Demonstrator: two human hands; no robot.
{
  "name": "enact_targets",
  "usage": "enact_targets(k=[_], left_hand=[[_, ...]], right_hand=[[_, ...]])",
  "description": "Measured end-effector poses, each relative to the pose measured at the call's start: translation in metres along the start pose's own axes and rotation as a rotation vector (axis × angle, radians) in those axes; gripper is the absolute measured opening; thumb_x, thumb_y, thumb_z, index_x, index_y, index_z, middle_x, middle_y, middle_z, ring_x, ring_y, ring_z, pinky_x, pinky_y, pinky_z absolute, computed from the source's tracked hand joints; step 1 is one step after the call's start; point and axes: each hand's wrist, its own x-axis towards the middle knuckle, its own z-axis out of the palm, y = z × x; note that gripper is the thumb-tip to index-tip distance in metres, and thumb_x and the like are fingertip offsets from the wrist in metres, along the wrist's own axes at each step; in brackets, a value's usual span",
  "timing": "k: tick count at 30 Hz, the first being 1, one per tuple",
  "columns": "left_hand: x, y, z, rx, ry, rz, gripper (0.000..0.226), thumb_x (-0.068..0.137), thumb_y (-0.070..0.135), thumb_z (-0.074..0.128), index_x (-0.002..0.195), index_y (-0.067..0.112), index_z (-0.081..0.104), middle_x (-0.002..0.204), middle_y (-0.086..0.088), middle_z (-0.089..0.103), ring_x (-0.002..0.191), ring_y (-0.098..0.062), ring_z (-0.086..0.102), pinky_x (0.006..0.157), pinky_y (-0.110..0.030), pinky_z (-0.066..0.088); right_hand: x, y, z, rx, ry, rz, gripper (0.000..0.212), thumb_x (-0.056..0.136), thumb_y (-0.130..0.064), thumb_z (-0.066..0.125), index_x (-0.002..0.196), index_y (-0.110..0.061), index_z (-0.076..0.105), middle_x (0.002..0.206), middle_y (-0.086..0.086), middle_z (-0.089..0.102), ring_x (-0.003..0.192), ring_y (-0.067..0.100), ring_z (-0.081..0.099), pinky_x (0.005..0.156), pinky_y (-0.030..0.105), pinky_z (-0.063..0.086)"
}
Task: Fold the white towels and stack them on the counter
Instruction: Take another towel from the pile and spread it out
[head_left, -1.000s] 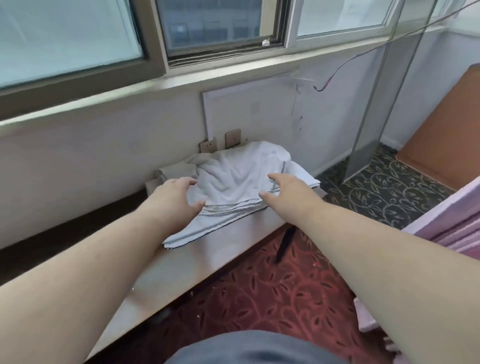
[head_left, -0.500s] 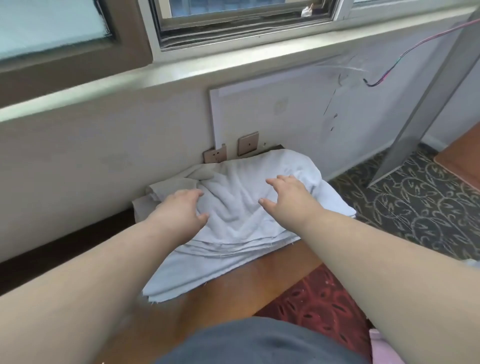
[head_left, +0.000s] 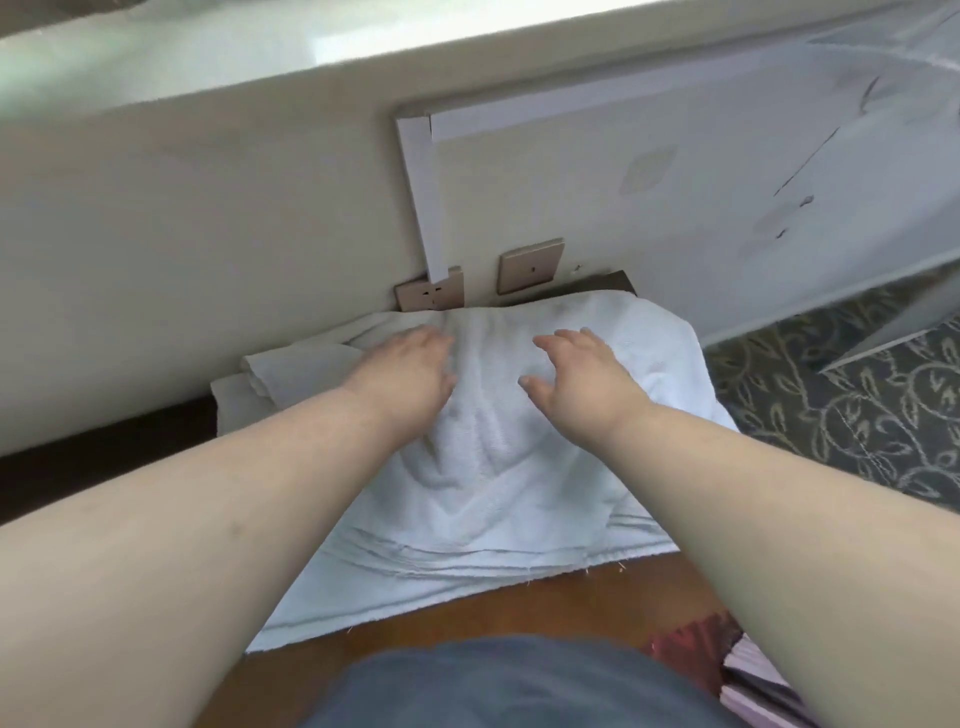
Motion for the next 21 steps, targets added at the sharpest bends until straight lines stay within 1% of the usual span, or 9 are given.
enact_targets(k=[3, 5, 7, 9, 11, 13, 16, 19, 21], left_hand=[[0.037, 0.013, 0.007, -0.004, -0.021, -0.004, 0.054, 0.101, 0.039, 0.042, 0.149, 0.016, 0.030, 0.155, -0.010, 0.030, 0.140, -0.028, 0.029, 0.111, -0.037, 0.025], [0.060, 0.019, 0.013, 0.027, -0.051, -0.015, 0.059, 0.101, 0.039, 0.040, 0.152, 0.017, 0.022, 0.159, -0.010, 0.022, 0.144, -0.028, 0.022, 0.115, -0.039, 0.020], [0.077, 0.022, 0.021, 0.064, -0.072, -0.063, 0.062, 0.101, 0.044, 0.036, 0.154, 0.018, 0.015, 0.160, -0.008, 0.017, 0.145, -0.027, 0.017, 0.115, -0.040, 0.016], [0.086, 0.021, 0.029, 0.122, -0.067, -0.099, 0.066, 0.099, 0.051, 0.031, 0.154, 0.020, 0.012, 0.160, -0.004, 0.019, 0.144, -0.024, 0.016, 0.114, -0.041, 0.014], [0.090, 0.019, 0.039, 0.192, -0.053, -0.111, 0.070, 0.096, 0.057, 0.028, 0.154, 0.021, 0.013, 0.156, -0.002, 0.027, 0.140, -0.023, 0.020, 0.111, -0.040, 0.016], [0.090, 0.017, 0.047, 0.172, -0.016, -0.126, 0.072, 0.093, 0.060, 0.033, 0.152, 0.020, 0.021, 0.148, -0.004, 0.038, 0.135, -0.025, 0.026, 0.110, -0.039, 0.017], [0.089, 0.013, 0.045, 0.092, 0.080, -0.090, 0.067, 0.086, 0.059, 0.054, 0.139, 0.019, 0.044, 0.127, -0.008, 0.053, 0.121, -0.029, 0.039, 0.103, -0.037, 0.023], [0.085, 0.005, 0.034, 0.043, 0.135, -0.061, 0.055, 0.080, 0.060, 0.063, 0.119, 0.022, 0.060, 0.111, -0.003, 0.057, 0.108, -0.027, 0.044, 0.093, -0.035, 0.033], [0.082, -0.003, 0.028, 0.021, 0.152, -0.048, 0.047, 0.082, 0.056, 0.065, 0.110, 0.019, 0.064, 0.106, -0.003, 0.058, 0.104, -0.028, 0.047, 0.087, -0.034, 0.037]], right_hand=[[0.043, 0.016, -0.005, -0.095, -0.017, -0.090, 0.061, 0.097, -0.049, 0.046, 0.150, -0.023, 0.032, 0.159, 0.002, 0.028, 0.150, 0.025, 0.009, 0.119, 0.040, 0.016], [0.068, 0.025, -0.007, -0.164, -0.040, -0.141, 0.061, 0.097, -0.050, 0.044, 0.150, -0.022, 0.031, 0.158, 0.004, 0.028, 0.149, 0.027, 0.012, 0.119, 0.045, 0.017], [0.087, 0.033, -0.003, -0.217, -0.072, -0.168, 0.064, 0.097, -0.053, 0.041, 0.152, -0.024, 0.027, 0.160, 0.004, 0.025, 0.149, 0.028, 0.011, 0.119, 0.050, 0.014], [0.099, 0.040, 0.003, -0.257, -0.102, -0.179, 0.068, 0.096, -0.057, 0.036, 0.154, -0.025, 0.021, 0.161, 0.005, 0.021, 0.150, 0.028, 0.008, 0.118, 0.054, 0.010], [0.107, 0.048, 0.008, -0.323, -0.121, -0.211, 0.072, 0.094, -0.062, 0.032, 0.154, -0.026, 0.016, 0.161, 0.005, 0.021, 0.149, 0.028, 0.009, 0.117, 0.056, 0.007], [0.109, 0.055, 0.012, -0.367, -0.087, -0.257, 0.077, 0.091, -0.067, 0.033, 0.154, -0.025, 0.018, 0.156, 0.005, 0.029, 0.145, 0.029, 0.018, 0.116, 0.056, 0.008], [0.110, 0.057, 0.015, -0.334, 0.024, -0.280, 0.082, 0.084, -0.071, 0.043, 0.149, -0.022, 0.032, 0.142, 0.006, 0.045, 0.132, 0.030, 0.035, 0.114, 0.052, 0.016], [0.114, 0.058, 0.010, -0.338, 0.124, -0.328, 0.070, 0.078, -0.071, 0.052, 0.128, -0.023, 0.054, 0.122, 0.004, 0.055, 0.115, 0.029, 0.045, 0.102, 0.044, 0.027], [0.117, 0.060, 0.007, -0.318, 0.137, -0.359, 0.059, 0.081, -0.067, 0.054, 0.119, -0.022, 0.059, 0.116, 0.004, 0.056, 0.111, 0.029, 0.047, 0.097, 0.043, 0.029]])
